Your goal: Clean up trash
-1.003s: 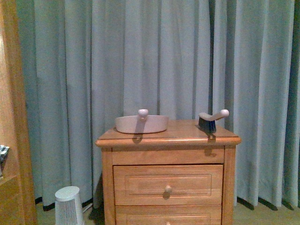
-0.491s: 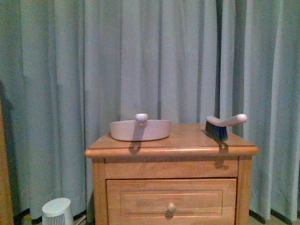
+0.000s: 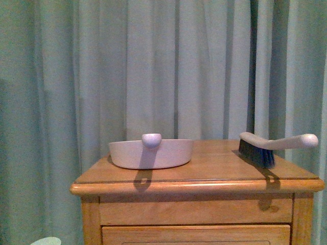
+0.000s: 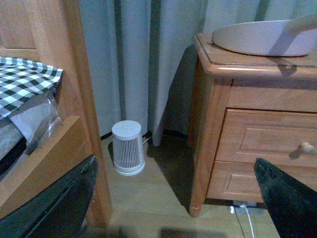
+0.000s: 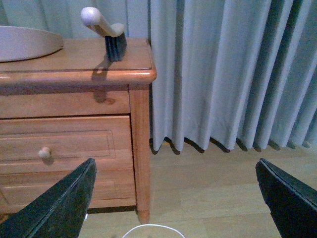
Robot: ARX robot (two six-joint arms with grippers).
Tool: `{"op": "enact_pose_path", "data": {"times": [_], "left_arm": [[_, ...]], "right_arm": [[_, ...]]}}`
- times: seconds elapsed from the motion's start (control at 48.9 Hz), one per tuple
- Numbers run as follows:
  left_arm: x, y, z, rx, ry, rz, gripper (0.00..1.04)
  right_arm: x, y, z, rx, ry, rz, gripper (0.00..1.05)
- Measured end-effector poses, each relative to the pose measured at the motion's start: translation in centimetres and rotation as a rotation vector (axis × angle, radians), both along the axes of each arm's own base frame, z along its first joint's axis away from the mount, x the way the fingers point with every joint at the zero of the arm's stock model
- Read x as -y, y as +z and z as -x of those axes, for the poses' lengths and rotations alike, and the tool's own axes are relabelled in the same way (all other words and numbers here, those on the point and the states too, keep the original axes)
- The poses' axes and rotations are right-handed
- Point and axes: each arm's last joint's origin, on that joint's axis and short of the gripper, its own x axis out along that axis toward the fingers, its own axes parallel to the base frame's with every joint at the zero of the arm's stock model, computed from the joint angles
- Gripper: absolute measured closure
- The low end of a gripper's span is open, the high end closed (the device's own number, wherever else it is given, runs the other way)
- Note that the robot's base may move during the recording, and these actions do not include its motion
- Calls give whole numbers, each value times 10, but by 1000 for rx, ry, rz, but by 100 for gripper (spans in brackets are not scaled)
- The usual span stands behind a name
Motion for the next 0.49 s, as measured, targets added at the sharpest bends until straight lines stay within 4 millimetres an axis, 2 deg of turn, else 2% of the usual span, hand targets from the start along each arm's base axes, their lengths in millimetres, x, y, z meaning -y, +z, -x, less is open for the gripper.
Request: {"op": "enact_pose_path", "data": {"times": [0.491], "left_arm": [[0,0,0,0,-1,0,8]], "right_arm": [[0,0,0,0,0,0,7]]}}
